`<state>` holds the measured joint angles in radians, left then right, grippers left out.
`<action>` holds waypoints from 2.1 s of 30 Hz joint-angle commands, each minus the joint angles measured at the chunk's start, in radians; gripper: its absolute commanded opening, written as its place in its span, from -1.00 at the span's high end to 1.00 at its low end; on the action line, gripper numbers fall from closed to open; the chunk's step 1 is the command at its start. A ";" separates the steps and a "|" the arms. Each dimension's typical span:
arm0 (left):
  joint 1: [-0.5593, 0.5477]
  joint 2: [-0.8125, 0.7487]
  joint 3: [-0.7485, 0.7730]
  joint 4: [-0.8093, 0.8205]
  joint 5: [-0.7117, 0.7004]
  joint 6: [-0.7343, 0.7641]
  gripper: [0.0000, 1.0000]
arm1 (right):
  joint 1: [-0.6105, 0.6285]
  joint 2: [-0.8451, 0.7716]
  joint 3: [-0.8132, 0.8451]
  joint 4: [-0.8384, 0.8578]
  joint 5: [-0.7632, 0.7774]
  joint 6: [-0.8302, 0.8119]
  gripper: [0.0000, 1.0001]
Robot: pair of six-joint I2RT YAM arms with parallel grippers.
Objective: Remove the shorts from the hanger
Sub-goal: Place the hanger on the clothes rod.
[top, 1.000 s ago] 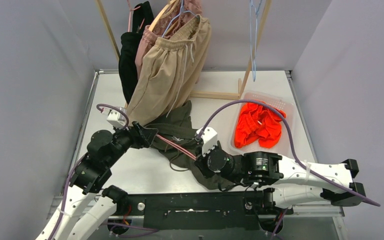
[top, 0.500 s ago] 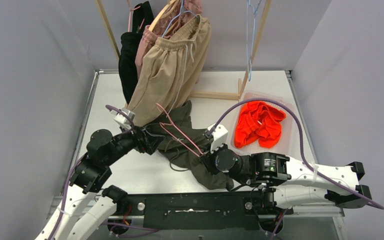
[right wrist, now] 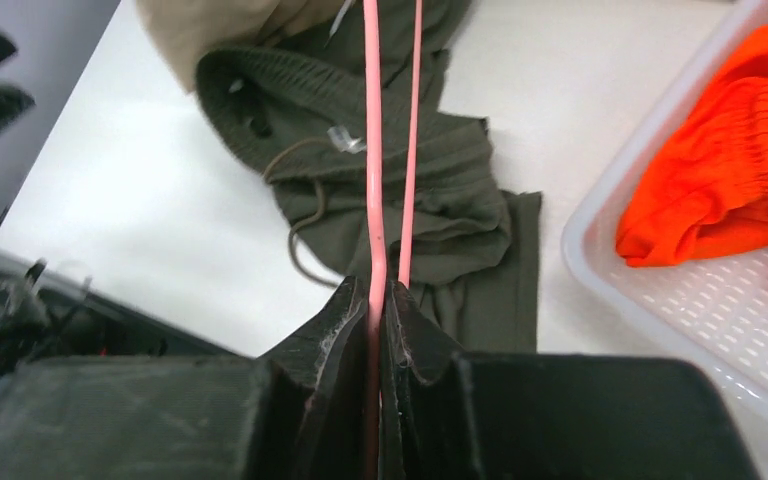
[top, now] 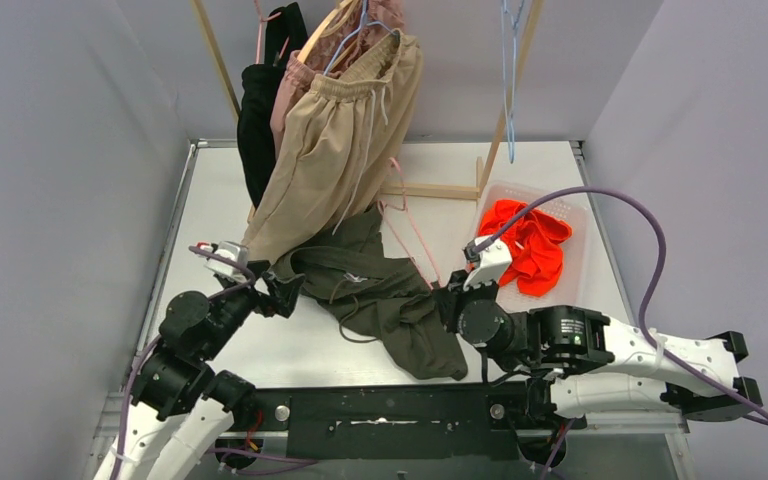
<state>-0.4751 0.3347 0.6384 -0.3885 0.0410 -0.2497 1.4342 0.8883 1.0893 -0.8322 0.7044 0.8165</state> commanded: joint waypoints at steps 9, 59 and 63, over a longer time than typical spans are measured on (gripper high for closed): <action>0.000 0.002 -0.063 0.082 -0.179 0.051 -0.62 | -0.006 0.233 0.245 -0.309 0.533 0.446 1.00; -0.005 0.057 -0.117 0.144 -0.334 -0.002 -0.69 | -0.793 0.565 0.765 0.433 -0.190 -0.313 1.00; -0.005 0.050 -0.120 0.143 -0.333 0.000 -0.69 | -0.825 0.637 0.863 0.322 -0.236 -0.311 1.00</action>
<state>-0.4763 0.3916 0.4931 -0.2882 -0.3038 -0.2451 0.6319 1.4864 1.8515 -0.4103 0.5785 0.4763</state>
